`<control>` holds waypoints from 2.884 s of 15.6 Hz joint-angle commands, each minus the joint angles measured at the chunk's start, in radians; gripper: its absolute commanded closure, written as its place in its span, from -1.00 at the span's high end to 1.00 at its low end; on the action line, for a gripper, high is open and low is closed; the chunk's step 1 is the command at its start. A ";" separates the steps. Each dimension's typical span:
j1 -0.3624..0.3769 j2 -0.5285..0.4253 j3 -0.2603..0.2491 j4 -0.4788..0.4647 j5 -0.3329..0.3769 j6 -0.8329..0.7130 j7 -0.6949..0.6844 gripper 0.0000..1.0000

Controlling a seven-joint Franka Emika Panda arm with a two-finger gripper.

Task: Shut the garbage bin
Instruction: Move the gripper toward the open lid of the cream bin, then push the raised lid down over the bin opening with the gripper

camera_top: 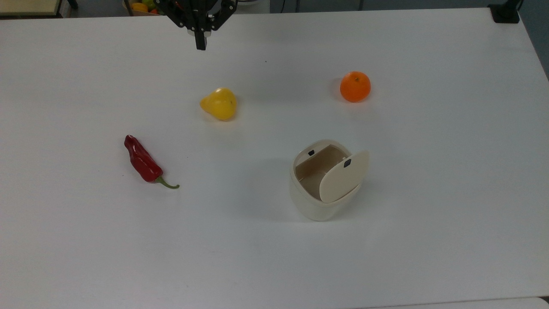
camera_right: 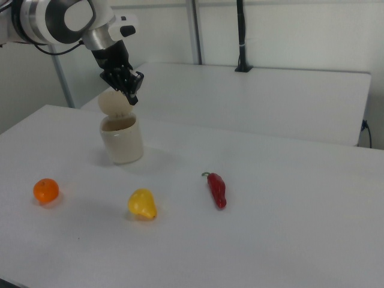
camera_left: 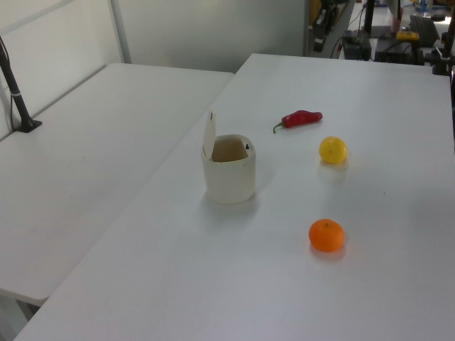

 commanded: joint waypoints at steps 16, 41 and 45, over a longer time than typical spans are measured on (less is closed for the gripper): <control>0.170 0.211 0.021 0.056 0.040 0.691 -0.043 -1.00; 0.278 0.381 0.021 0.064 0.031 0.929 -0.110 -1.00; 0.278 0.384 0.021 0.061 0.031 0.919 -0.122 -1.00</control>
